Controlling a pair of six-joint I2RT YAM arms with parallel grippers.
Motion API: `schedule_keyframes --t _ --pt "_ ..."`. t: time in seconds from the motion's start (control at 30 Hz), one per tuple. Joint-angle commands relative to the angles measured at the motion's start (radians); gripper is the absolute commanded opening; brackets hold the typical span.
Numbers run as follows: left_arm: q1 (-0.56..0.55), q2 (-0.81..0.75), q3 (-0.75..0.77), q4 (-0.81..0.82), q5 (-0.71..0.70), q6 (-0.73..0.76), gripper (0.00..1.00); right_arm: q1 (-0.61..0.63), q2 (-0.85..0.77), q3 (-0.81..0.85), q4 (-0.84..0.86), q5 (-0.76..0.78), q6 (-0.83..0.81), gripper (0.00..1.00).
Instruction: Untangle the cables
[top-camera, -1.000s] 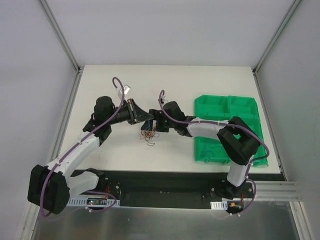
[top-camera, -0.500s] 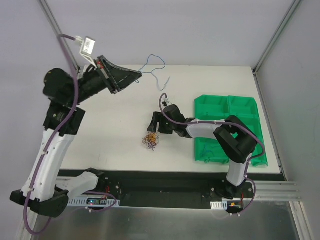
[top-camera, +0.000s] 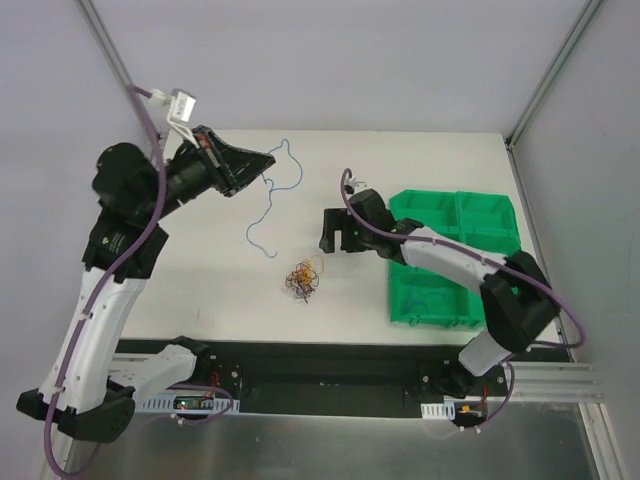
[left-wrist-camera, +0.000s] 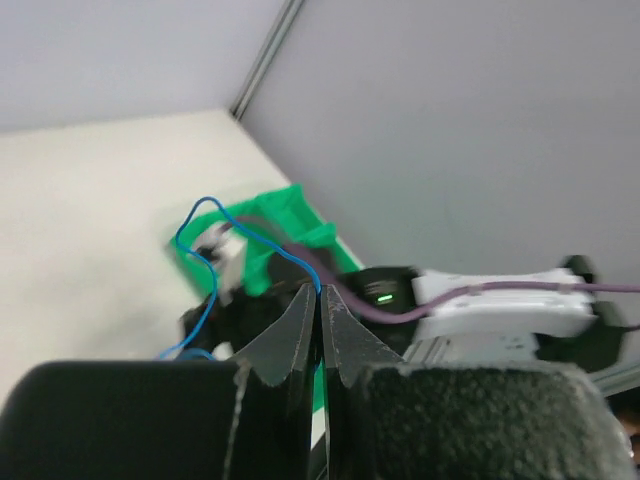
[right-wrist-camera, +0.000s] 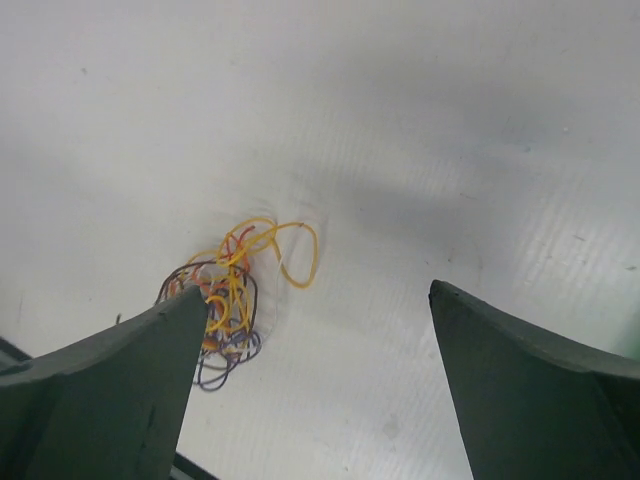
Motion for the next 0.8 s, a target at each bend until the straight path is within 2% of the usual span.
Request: schedule_keyframes --t 0.0,0.17,0.33,0.47,0.5,0.6,0.77 --pt "-0.001 0.056 -0.069 -0.062 0.017 0.095 0.0 -0.007 -0.23 -0.036 -0.143 0.043 -0.134 0.96" --pt "-0.001 0.128 -0.157 -0.062 0.181 0.193 0.0 -0.005 -0.456 -0.121 -0.224 0.04 -0.205 0.98" --pt "-0.008 0.223 -0.229 -0.032 0.384 0.251 0.0 -0.005 -0.683 -0.19 -0.203 -0.11 -0.266 0.99" --pt "-0.013 0.249 -0.295 0.046 0.513 0.239 0.0 -0.005 -0.804 -0.184 -0.187 -0.201 -0.349 1.0" --pt "-0.014 0.247 -0.318 0.075 0.527 0.223 0.0 -0.005 -0.82 -0.176 -0.187 -0.228 -0.37 0.97" --pt "-0.017 0.235 -0.353 0.123 0.542 0.19 0.0 -0.007 -0.834 -0.156 -0.172 -0.279 -0.424 0.96" --pt "-0.019 0.227 -0.372 0.174 0.574 0.132 0.0 -0.005 -0.746 -0.093 -0.099 -0.345 -0.484 0.96"
